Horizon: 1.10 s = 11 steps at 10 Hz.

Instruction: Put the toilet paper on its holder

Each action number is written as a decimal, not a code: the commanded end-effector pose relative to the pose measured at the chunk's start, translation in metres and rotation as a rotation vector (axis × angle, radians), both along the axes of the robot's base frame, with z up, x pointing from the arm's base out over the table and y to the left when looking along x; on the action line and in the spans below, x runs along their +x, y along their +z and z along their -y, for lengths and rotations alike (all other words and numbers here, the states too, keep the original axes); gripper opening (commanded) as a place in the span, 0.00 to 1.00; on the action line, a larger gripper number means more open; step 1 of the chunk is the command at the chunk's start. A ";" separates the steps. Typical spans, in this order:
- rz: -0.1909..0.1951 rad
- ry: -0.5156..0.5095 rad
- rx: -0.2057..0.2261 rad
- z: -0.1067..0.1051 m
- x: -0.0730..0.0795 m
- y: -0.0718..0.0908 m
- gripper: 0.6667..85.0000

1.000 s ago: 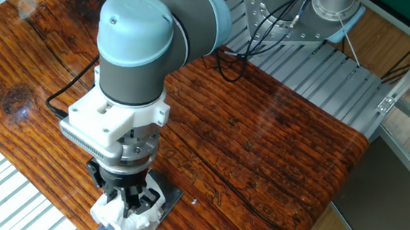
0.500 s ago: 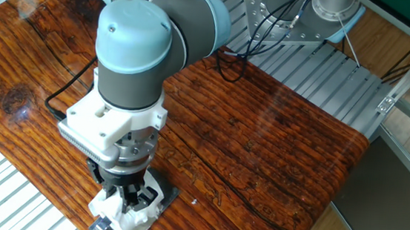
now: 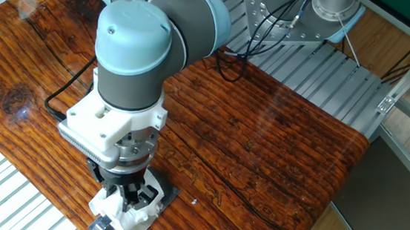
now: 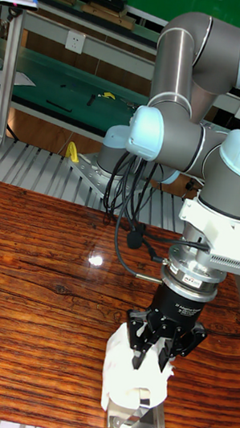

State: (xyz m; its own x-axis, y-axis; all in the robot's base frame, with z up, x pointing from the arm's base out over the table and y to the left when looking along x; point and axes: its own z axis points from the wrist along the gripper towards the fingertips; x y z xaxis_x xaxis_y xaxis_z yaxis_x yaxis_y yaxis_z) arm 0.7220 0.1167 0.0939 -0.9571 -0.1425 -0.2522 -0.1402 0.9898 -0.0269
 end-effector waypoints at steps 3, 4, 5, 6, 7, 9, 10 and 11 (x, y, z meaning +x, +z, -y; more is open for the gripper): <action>-0.003 0.025 0.024 -0.004 0.001 0.003 0.62; -0.009 0.029 0.025 -0.004 -0.001 0.003 0.64; -0.023 0.027 0.032 -0.005 -0.004 0.004 0.67; -0.039 0.029 0.032 -0.003 -0.008 0.007 0.74; -0.052 0.031 0.027 0.000 -0.010 0.011 0.74; -0.068 0.017 0.010 0.008 -0.014 0.017 0.73; -0.078 0.008 -0.007 0.015 -0.018 0.022 0.72; -0.085 0.000 -0.017 0.022 -0.019 0.029 0.67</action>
State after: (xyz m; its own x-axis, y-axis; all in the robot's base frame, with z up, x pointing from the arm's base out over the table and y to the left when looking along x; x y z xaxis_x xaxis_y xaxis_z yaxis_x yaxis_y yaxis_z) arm 0.7085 0.1056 0.1101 -0.9681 -0.1625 -0.1908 -0.1610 0.9867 -0.0238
